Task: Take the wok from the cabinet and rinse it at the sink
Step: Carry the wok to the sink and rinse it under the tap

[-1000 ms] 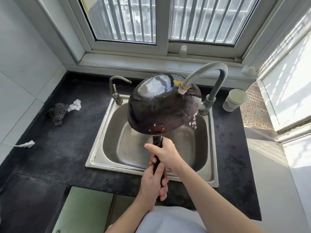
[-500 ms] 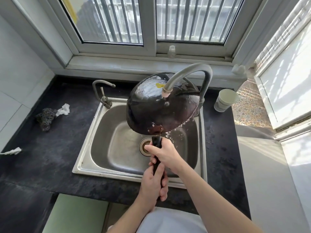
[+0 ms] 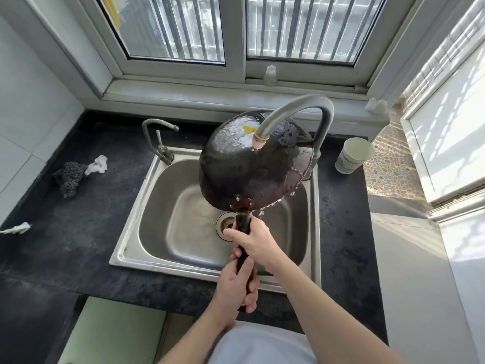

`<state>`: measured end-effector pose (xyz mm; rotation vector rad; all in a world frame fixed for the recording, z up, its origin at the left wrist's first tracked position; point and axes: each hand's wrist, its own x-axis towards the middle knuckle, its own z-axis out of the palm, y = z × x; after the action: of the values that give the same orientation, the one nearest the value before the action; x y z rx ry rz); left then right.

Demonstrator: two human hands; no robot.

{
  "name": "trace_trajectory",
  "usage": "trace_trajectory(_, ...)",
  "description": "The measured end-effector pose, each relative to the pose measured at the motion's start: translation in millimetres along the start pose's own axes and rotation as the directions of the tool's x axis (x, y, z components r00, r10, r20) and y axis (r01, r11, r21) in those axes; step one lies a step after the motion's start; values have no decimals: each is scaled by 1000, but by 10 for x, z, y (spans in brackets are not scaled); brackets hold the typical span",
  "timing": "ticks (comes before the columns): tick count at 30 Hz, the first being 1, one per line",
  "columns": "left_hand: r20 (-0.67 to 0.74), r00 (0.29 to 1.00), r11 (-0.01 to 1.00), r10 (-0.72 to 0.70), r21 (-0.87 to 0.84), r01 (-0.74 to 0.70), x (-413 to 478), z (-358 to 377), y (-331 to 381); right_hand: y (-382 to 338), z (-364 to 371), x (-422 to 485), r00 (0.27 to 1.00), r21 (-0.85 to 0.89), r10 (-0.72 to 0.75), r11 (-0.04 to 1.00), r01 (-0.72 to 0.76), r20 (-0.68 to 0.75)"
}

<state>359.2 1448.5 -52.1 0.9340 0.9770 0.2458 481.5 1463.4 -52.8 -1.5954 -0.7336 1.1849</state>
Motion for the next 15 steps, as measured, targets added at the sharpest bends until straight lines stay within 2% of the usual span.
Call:
trace_trajectory(6,7,1000,1000,-13,26,12,15,-1,-11,43,-18,15,1000,-30,-1,1000,1,14)
trace_trajectory(15,-39,999,998,27,64,-25,-69,-126,21,-6,141,6,998,28,-19,999,18,54)
